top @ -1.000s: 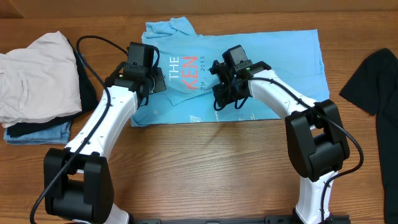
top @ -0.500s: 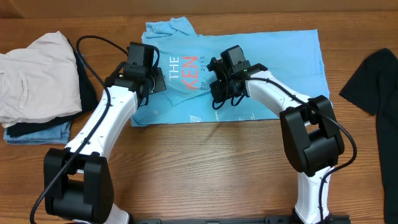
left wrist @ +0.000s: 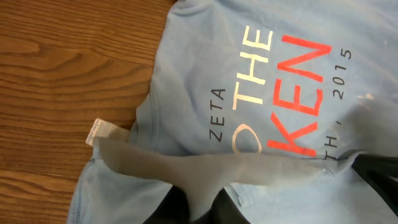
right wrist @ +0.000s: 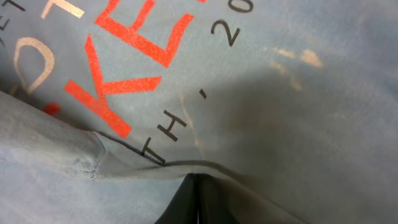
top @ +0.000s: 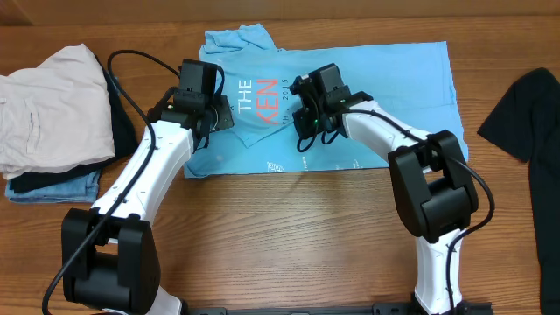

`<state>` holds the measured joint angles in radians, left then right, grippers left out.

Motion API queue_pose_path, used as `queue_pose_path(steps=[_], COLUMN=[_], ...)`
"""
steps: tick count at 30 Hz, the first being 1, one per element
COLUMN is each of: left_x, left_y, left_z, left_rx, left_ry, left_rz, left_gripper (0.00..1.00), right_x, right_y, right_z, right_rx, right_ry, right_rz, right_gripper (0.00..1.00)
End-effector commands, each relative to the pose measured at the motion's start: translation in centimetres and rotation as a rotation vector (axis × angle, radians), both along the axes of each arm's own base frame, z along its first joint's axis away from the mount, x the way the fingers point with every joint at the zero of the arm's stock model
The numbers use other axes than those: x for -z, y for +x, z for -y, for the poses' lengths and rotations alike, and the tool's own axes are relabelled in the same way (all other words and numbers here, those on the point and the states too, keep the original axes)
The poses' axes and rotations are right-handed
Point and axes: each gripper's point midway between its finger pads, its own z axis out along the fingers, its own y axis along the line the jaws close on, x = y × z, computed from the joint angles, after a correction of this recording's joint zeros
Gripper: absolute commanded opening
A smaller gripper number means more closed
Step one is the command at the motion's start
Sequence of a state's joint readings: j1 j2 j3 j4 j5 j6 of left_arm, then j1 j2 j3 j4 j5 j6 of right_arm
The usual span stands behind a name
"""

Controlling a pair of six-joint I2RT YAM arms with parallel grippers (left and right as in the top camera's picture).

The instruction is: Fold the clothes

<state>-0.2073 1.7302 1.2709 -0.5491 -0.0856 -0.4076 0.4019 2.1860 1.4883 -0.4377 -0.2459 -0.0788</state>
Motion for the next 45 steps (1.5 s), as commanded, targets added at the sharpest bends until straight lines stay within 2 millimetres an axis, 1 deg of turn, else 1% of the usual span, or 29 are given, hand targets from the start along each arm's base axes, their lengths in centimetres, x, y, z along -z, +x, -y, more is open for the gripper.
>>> queue_pose_path(steps=[1, 6, 8, 10, 11, 13, 14, 16, 18, 19, 21, 22, 23, 25, 26, 27, 28, 29, 30, 31, 32, 34, 35, 36, 38, 40, 41, 43, 45], left_x=[-0.5, -0.5, 0.5, 2.8, 3.3, 3.7, 3.4, 2.7, 1.9, 1.2, -1.4, -2.7, -4.8, -8.3, -10.1, -11.2, -12.2, -12.8, -13.1, -13.1, -12.6, -10.9, -10.5, -10.1, -9.5, -9.3, -9.3, -9.3, -9.3], left_y=[0.7, 1.4, 1.9, 2.7, 3.0, 3.8, 4.5, 5.3, 6.2, 7.0, 9.0, 9.6, 10.4, 10.9, 10.5, 9.9, 9.0, 8.2, 7.6, 6.8, 6.1, 4.2, 3.7, 2.9, 1.6, 1.1, 1.0, 0.9, 1.0], left_z=[0.1, 0.2, 0.3, 0.4, 0.4, 0.5, 0.2, -0.3, -0.8, -1.0, -0.7, -0.6, -0.4, -0.3, -0.4, -0.6, -1.2, -2.2, -3.3, -5.4, -7.1, -10.7, -11.6, -12.8, -15.4, -16.5, -16.6, -16.7, -16.7], left_rx=[0.016, 0.015, 0.013, 0.013, 0.012, 0.008, -0.006, -0.027, -0.043, -0.039, 0.009, 0.019, 0.025, 0.025, 0.025, 0.023, 0.009, -0.017, -0.054, -0.108, -0.159, -0.245, -0.259, -0.278, -0.335, -0.360, -0.363, -0.364, -0.364], left_ry=[0.001, -0.002, 0.002, 0.007, 0.007, 0.009, 0.022, 0.044, 0.074, 0.094, 0.129, 0.135, 0.138, 0.136, 0.138, 0.141, 0.142, 0.138, 0.129, 0.122, 0.115, 0.057, 0.038, 0.003, -0.022, -0.023, -0.023, -0.023, -0.023], left_rz=[0.018, 0.040, 0.038, 0.018, 0.018, 0.039, 0.072, 0.116, 0.166, 0.211, 0.318, 0.346, 0.376, 0.390, 0.368, 0.337, 0.293, 0.255, 0.223, 0.176, 0.137, 0.033, 0.007, -0.026, -0.070, -0.085, -0.088, -0.090, -0.090], left_gripper=[0.15, 0.16, 0.16, 0.15, 0.15, 0.14, 0.15, 0.15, 0.18, 0.21, 0.32, 0.33, 0.35, 0.40, 0.42, 0.45, 0.48, 0.50, 0.53, 0.55, 0.56, 0.57, 0.61, 0.66, 0.81, 0.98, 1.00, 1.00, 1.00], right_x=[0.8, 0.8, 0.8, 0.9, 0.9, 0.9, 0.9, 0.9, 0.9, 0.8, 0.4, 0.0, -0.9, -2.9, -4.1, -5.3, -6.4, -7.2, -7.4, -7.1, -6.8, -6.6, -6.6, -6.4, -6.0, -6.0, -6.1, -6.5, -6.0], right_y=[-0.1, -0.1, -0.2, -0.2, -0.2, -0.2, -0.2, -0.2, -0.1, 0.0, 0.4, 0.7, 1.1, 1.7, 1.8, 1.4, 0.7, -0.2, -1.0, -2.2, -3.0, -4.6, -5.1, -5.3, -5.6, -5.1, -5.0, -4.4, -3.9], right_z=[0.0, 0.0, 0.0, 0.0, 0.0, 0.0, 0.0, 0.0, 0.0, 0.0, -0.2, -0.3, -0.5, -0.8, -0.8, -1.2, -1.9, -2.8, -3.5, -4.3, -4.9, -6.6, -7.3, -7.5, -8.0, -8.3, -8.5, -8.9, -9.0], right_rx=[0.003, 0.002, 0.002, 0.003, 0.003, 0.003, 0.003, 0.003, 0.003, 0.004, 0.005, 0.005, 0.005, 0.005, 0.004, -0.009, -0.031, -0.062, -0.101, -0.151, -0.191, -0.290, -0.334, -0.367, -0.445, -0.443, -0.440, -0.429, -0.423], right_ry=[-0.011, -0.011, -0.011, -0.012, -0.012, -0.012, -0.012, -0.012, -0.013, -0.014, -0.006, -0.002, 0.004, 0.012, 0.013, 0.021, 0.034, 0.048, 0.050, 0.030, 0.015, -0.009, -0.026, -0.066, -0.175, -0.245, -0.254, -0.259, -0.265], right_rz=[-0.008, -0.008, -0.009, -0.009, -0.009, -0.009, -0.009, -0.009, -0.008, -0.004, 0.012, 0.022, 0.034, 0.052, 0.051, 0.039, 0.016, -0.007, -0.019, -0.028, -0.033, -0.017, 0.004, 0.031, 0.104, 0.164, 0.181, 0.217, 0.228], right_gripper=[0.04, 0.04, 0.04, 0.04, 0.04, 0.04, 0.04, 0.04, 0.04, 0.04, 0.04, 0.04, 0.04, 0.05, 0.06, 0.09, 0.10, 0.12, 0.15, 0.19, 0.23, 0.35, 0.39, 0.42, 0.44, 0.44, 0.48, 0.50, 0.50])
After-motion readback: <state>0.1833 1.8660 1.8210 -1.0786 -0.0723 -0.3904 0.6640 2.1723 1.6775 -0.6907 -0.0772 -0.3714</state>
